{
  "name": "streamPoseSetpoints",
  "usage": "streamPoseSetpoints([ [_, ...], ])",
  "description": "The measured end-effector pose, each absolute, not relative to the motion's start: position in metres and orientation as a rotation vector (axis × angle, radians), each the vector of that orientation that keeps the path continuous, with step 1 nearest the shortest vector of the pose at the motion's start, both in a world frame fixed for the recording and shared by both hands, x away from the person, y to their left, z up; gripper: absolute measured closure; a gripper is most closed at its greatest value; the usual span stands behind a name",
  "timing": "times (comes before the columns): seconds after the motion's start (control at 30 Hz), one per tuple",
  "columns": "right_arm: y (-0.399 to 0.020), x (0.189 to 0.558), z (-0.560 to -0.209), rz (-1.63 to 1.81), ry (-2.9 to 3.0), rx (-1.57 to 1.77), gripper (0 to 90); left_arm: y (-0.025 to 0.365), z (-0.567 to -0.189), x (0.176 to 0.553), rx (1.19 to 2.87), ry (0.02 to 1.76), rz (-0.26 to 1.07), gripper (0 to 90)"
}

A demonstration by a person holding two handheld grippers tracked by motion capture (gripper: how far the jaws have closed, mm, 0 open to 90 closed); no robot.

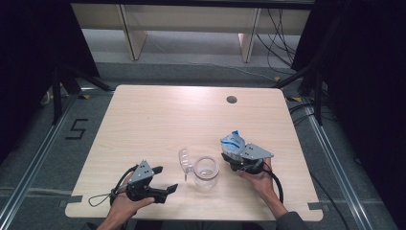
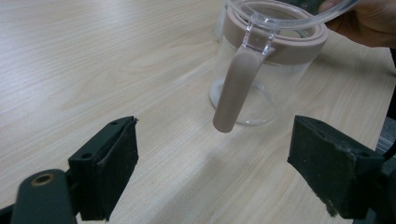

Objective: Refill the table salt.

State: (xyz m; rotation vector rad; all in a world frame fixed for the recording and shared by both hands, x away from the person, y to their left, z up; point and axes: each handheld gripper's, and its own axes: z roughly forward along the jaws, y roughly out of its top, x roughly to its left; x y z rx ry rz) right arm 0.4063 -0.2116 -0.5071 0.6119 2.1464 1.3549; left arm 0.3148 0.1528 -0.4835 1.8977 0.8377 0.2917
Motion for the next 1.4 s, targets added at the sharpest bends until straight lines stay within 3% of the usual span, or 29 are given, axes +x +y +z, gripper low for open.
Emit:
streamPoseSetpoints([
  [0.6,-0.212,0.406,-0.481,1.27,2.092,0.375,46.4,0.153,-0.483,0.315,1.91,0.82,0.297,15.2],
  [1.4,-0.202,0.395,-0.476,1.073,2.055,0.094,46.8,0.153,-0.484,0.315,1.915,0.819,0.29,15.2],
])
